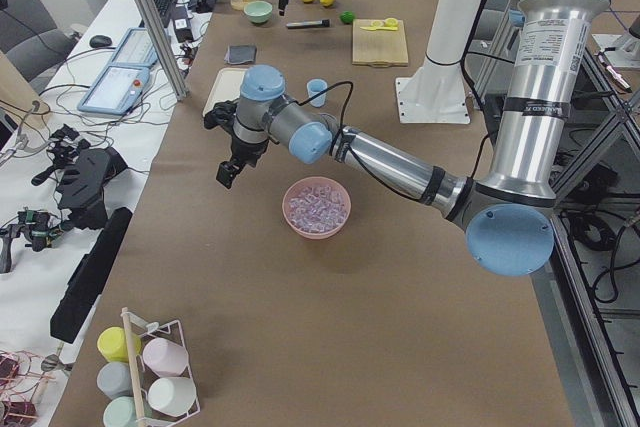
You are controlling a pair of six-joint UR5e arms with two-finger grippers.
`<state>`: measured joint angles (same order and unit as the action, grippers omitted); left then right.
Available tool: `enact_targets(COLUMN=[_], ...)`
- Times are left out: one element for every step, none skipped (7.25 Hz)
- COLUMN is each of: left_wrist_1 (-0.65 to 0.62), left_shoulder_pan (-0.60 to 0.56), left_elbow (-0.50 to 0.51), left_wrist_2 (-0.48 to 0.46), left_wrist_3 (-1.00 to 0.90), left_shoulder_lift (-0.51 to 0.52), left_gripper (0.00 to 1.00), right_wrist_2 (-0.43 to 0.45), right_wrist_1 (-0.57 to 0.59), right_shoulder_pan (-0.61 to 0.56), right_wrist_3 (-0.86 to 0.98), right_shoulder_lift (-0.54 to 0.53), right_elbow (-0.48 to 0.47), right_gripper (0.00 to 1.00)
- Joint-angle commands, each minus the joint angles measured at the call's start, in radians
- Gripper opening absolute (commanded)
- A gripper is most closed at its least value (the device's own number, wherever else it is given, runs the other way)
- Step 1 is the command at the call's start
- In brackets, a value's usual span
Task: Mash ice and strawberries in cup
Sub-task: 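Lower the right gripper and grasp the top of the steel pestle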
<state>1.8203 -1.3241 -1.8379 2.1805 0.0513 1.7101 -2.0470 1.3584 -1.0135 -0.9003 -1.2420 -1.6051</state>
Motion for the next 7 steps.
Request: enact_targets(left_wrist_1=[-0.001, -0.003, -0.003, 0.0, 0.001, 0.001, -0.001], left_shoulder_pan=[0.002, 0.006, 0.008, 0.008, 0.008, 0.005, 0.003], left_elbow=[0.015, 0.017, 0.017, 0.016, 0.006, -0.006, -0.009], left_wrist_2=[-0.002, -0.01, -0.01, -0.01, -0.01, -0.01, -0.01], left_wrist_3=[-0.001, -0.001, -0.001, -0.002, -0.014, -0.027, -0.027], left_shoulder_lift=[0.006, 0.019, 0.026, 0.026, 0.025, 0.014, 0.014], left_gripper=[0.97, 0.97, 0.97, 0.97, 0.97, 0.97, 0.97], right_wrist_2=[-0.109, -0.119, -0.128, -0.156, -0.165, -0.159, -0.16], right_wrist_1=[-0.002, -0.002, -0.013, -0.063, -0.074, -0.077, -0.077], right_shoulder_pan=[-0.031, -0.031, -0.027, -0.028, -0.027, -0.002, 0.001], right_wrist_3=[0.026, 0.027, 0.055, 0.114, 0.135, 0.15, 0.188], right_shoulder_lift=[-0.002, -0.002, 0.01, -0.002, -0.004, -0.004, -0.007], right_elbow=[0.094, 0.126, 0.178, 0.207, 0.217, 0.22, 0.22], right_gripper=[1.0, 1.0, 1.0, 1.0, 1.0, 1.0, 1.0])
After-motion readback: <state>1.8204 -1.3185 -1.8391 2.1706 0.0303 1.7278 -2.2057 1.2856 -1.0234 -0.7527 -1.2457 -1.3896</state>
